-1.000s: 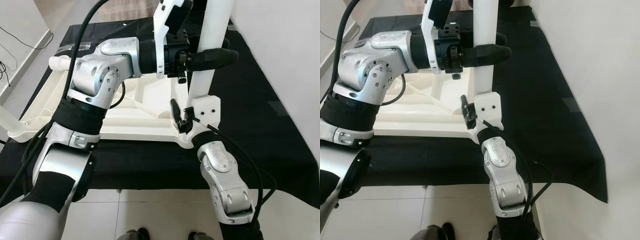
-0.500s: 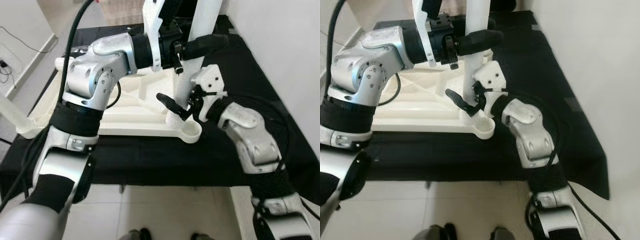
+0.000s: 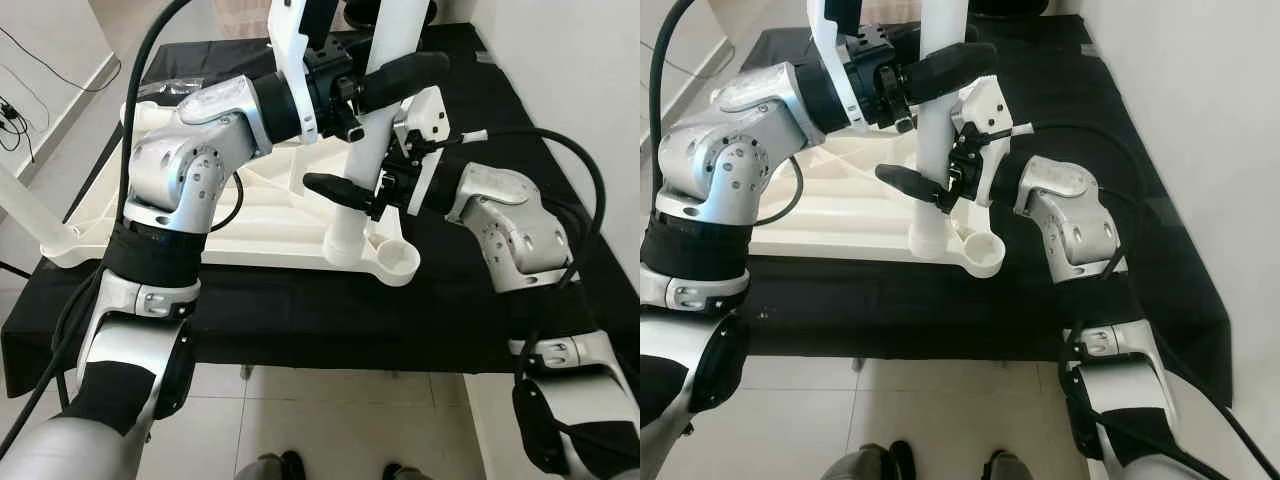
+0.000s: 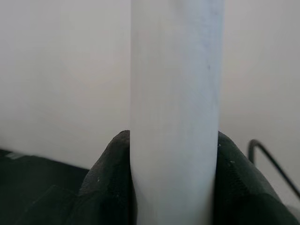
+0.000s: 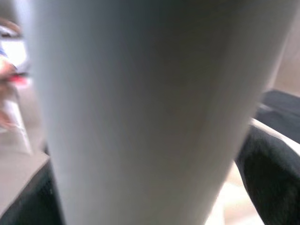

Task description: Building children table

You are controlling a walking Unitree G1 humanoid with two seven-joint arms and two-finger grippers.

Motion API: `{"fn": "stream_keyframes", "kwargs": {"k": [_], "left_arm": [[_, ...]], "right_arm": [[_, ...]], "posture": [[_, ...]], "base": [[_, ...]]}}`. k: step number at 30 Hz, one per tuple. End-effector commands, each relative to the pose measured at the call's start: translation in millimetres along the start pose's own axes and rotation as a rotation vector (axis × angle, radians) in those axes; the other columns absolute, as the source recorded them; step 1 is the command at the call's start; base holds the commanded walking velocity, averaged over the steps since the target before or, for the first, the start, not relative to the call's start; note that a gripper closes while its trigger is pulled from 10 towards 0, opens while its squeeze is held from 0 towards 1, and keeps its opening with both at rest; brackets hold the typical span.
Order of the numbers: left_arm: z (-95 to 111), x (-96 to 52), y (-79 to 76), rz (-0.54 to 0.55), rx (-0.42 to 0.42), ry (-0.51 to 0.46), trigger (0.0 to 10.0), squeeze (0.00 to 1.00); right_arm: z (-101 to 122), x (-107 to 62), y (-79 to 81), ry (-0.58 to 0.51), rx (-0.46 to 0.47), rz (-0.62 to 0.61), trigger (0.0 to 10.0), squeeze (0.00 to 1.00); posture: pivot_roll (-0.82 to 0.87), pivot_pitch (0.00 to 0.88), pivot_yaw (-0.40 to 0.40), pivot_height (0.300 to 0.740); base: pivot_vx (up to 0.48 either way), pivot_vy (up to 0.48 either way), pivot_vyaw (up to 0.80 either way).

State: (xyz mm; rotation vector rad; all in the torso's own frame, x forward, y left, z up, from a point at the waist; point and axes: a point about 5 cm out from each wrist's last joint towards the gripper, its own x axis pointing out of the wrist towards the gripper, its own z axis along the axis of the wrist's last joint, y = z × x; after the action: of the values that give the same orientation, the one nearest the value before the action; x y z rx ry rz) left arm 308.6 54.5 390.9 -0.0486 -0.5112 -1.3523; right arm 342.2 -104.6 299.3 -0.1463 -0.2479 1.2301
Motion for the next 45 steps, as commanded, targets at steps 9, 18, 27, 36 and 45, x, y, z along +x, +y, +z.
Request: {"fn": "stream_keyframes", "kwargs": {"k": [9,18,27,36,45], "left_arm": [[18.2,13.9,-17.2,-0.255,-0.057,-0.113,0.0,0.0],[2.3,15.8,1.2,-0.275,-0.075,-0.098,0.0,0.0],[-13.9,26.8,-5.5,-0.264,-0.046,-0.092,0.0,0.0],[4.4,1.7,25.3,-0.099,-0.007,-0.161,10.0,1.0],[83.0,-81.7,20.3,0.141,0.165,-0.238,10.0,1.0]], "right_arm": [[-4.9,31.1,43.5,-0.021,0.136,0.395,0.0,0.0],[-10.3,28.9,43.9,0.036,0.174,0.389,0.0,0.0],[-9.9,29.4,35.4,0.025,0.145,0.281,0.0,0.0],[-0.4,19.6,-3.6,0.044,0.043,-0.022,0.0,0.0],[20.4,-32.0,-58.5,0.036,-0.056,-0.456,0.0,0.0]], "posture": [[-0.04,0.197,0.008,0.74],[-0.05,0.203,0.018,0.74],[-0.04,0.205,0.016,0.74],[-0.03,0.213,0.006,0.74],[-0.03,0.231,-0.002,0.74]], "base": [[0.0,0.0,0.0],[0.0,0.0,0.0],[0.0,0.0,0.0],[0.0,0.0,0.0],[0.0,0.0,0.0]]}}
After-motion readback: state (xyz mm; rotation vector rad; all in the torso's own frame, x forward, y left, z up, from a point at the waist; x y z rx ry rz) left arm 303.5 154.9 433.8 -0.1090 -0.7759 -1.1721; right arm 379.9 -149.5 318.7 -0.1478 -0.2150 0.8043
